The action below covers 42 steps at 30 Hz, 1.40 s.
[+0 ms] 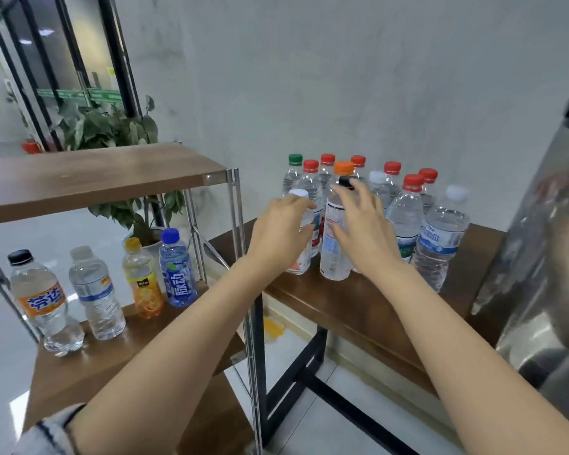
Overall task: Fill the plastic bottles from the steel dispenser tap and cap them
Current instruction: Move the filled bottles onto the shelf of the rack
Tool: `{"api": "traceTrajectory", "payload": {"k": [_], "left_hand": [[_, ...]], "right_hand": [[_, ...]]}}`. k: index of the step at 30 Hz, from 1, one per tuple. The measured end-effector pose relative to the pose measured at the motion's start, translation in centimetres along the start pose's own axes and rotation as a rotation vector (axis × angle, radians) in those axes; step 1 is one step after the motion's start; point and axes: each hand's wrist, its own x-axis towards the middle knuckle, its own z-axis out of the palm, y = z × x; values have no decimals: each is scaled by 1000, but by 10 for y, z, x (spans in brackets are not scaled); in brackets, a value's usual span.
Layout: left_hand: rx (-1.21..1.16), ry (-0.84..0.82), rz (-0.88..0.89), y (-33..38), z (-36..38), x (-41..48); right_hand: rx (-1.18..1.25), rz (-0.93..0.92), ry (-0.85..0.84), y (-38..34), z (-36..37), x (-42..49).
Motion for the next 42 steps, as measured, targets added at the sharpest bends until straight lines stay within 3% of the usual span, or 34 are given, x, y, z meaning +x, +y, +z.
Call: {"api": "traceTrajectory", "payload": {"k": [18,25,32,42], "left_hand": [[134,-78,-165,-36,65,71],[36,-8,-169,-41,72,65],[-210,19,-223,-44,81,49],[-351,32,-219,-31,77,32]], "right_hand": [[-131,20,-34,20,31,65],[15,11,0,22,36,57],[238,36,61,30,38,41],[283,56,74,27,39,21]]}}
